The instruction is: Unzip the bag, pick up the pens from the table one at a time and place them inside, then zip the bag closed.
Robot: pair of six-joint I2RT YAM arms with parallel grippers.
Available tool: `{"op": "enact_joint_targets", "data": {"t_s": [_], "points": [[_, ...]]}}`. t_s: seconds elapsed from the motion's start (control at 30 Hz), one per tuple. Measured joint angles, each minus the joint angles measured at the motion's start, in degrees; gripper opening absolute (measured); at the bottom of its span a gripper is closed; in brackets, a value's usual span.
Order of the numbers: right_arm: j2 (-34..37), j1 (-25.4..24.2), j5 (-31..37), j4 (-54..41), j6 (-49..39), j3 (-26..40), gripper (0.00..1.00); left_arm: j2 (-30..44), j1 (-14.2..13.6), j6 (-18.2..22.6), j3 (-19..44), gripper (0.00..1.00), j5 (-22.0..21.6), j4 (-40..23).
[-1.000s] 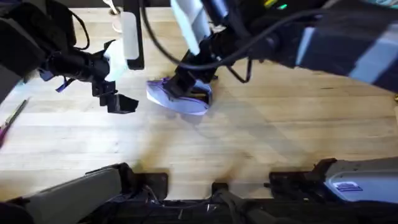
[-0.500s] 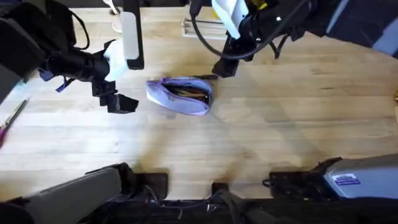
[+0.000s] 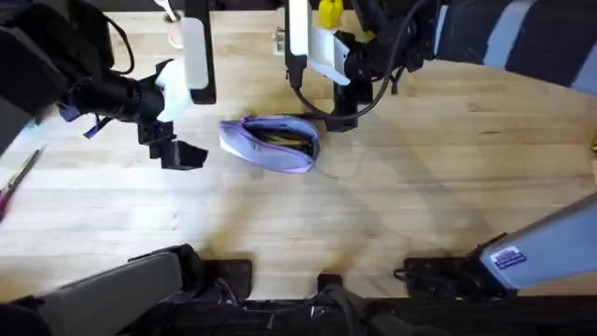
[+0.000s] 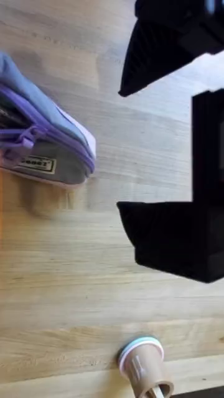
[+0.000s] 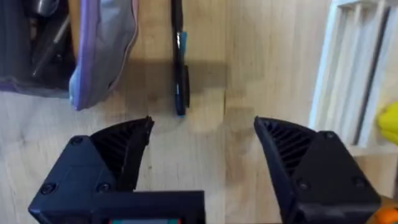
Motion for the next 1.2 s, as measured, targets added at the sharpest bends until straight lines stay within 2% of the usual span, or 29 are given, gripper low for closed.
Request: {"op": "enact_joint_targets", "data": {"t_s": [0.13,0.5,1.17,1.2], "points": [[2.1,-1.5,-4.9,0.1,-0.7,0.0,0.997,0.0,0.0,0.0,0.0,0.992,0.0,0.0],[10.1,-1.8,-12.1,1.0,-1.2,0.0,0.997,0.0,0.0,0.0,0.0,0.993,0.0,0.0],[10.3,-2.0,-13.0,0.5,0.2,0.0,0.997,0.0,0.0,0.0,0.0,0.993,0.0,0.0],[10.3,-2.0,-13.0,0.4,0.2,0.0,0.948,0.0,0.0,0.0,0.0,0.993,0.0,0.0]]}}
